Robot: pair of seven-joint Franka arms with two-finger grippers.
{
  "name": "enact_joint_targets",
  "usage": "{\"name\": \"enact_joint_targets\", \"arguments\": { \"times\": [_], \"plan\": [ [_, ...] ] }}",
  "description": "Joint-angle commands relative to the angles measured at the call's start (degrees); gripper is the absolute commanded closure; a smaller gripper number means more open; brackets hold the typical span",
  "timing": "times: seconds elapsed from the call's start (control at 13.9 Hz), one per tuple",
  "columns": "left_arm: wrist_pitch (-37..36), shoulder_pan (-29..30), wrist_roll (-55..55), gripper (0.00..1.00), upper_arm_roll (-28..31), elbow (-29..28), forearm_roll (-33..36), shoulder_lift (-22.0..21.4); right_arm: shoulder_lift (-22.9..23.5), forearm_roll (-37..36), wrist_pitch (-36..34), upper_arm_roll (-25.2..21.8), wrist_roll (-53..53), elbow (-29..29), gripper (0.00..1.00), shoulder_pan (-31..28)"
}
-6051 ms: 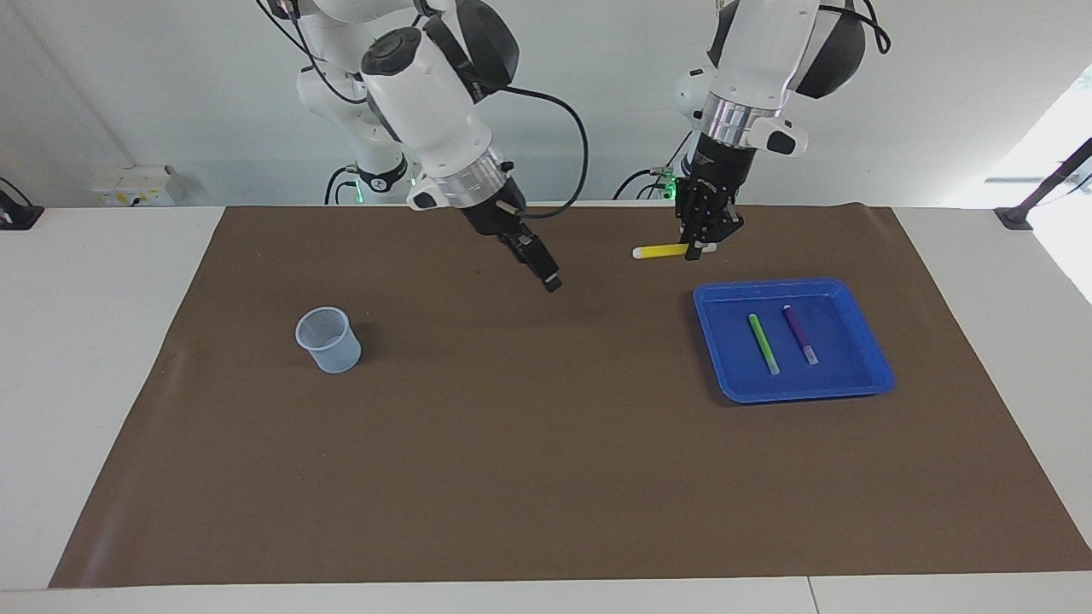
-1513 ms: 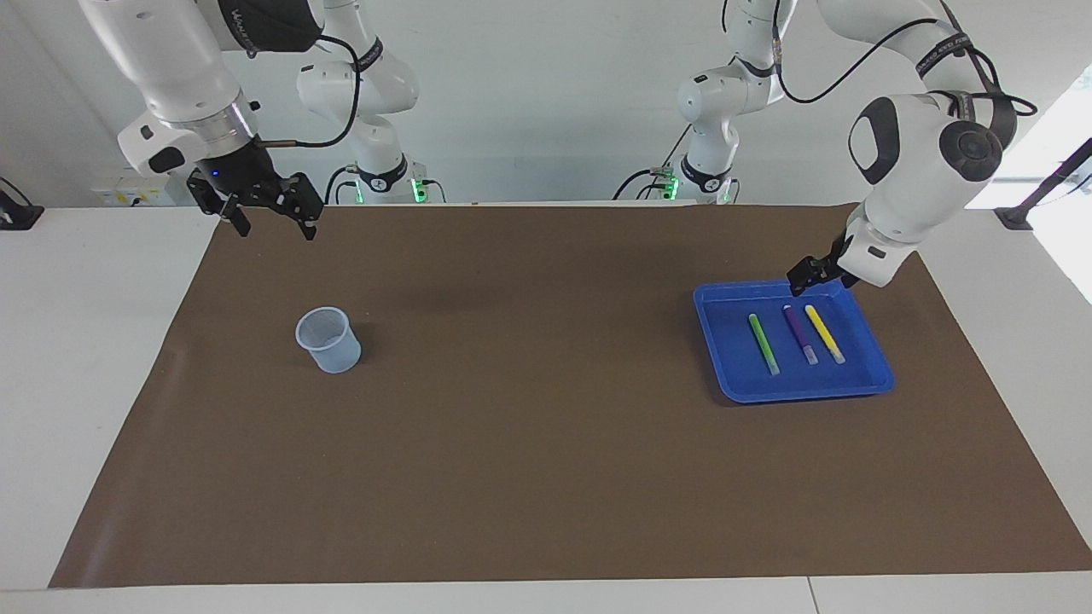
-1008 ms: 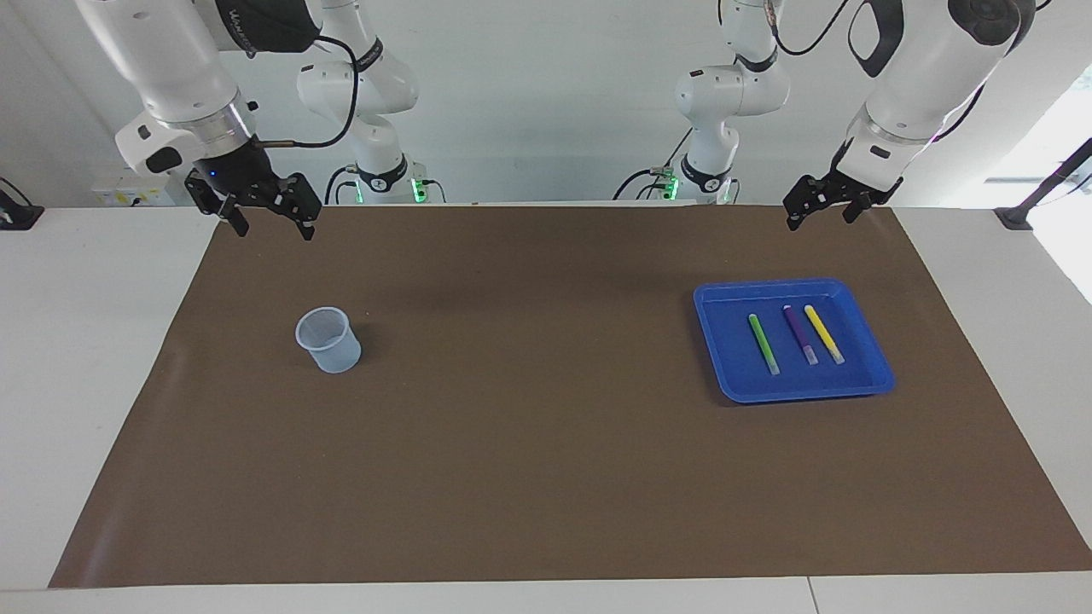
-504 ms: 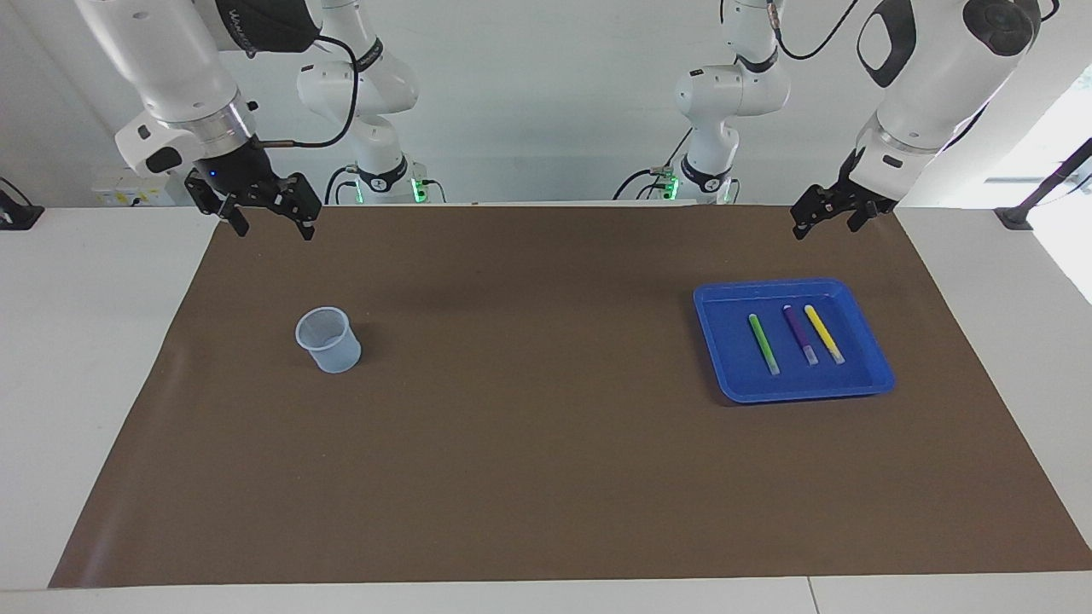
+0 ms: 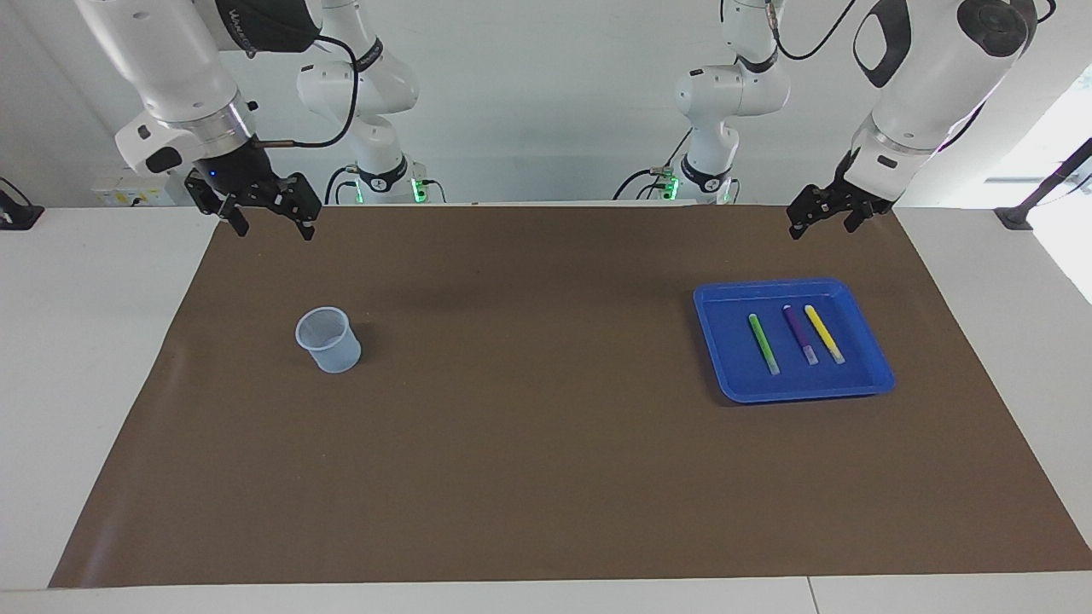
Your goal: Right arm passes pens to left for tray arrangement
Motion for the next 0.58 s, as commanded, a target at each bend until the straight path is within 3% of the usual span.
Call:
{"name": "enact_joint_targets", "arguments": {
  "times": [0.0,0.5],
  "plan": [
    [-0.1,-0.9,0.5,0.00,0.2,1.0,-0.4,0.1,-0.3,1.0,0.1,0.2,-1.5,-0.4,0.00,-0.8],
    [-2.2,-0.9,0.5,0.00,0.1,3.4,-0.5,0.1,-0.3,1.1,0.4,0.2,-1.3,-0.5,0.00,-0.9]
  ]
}}
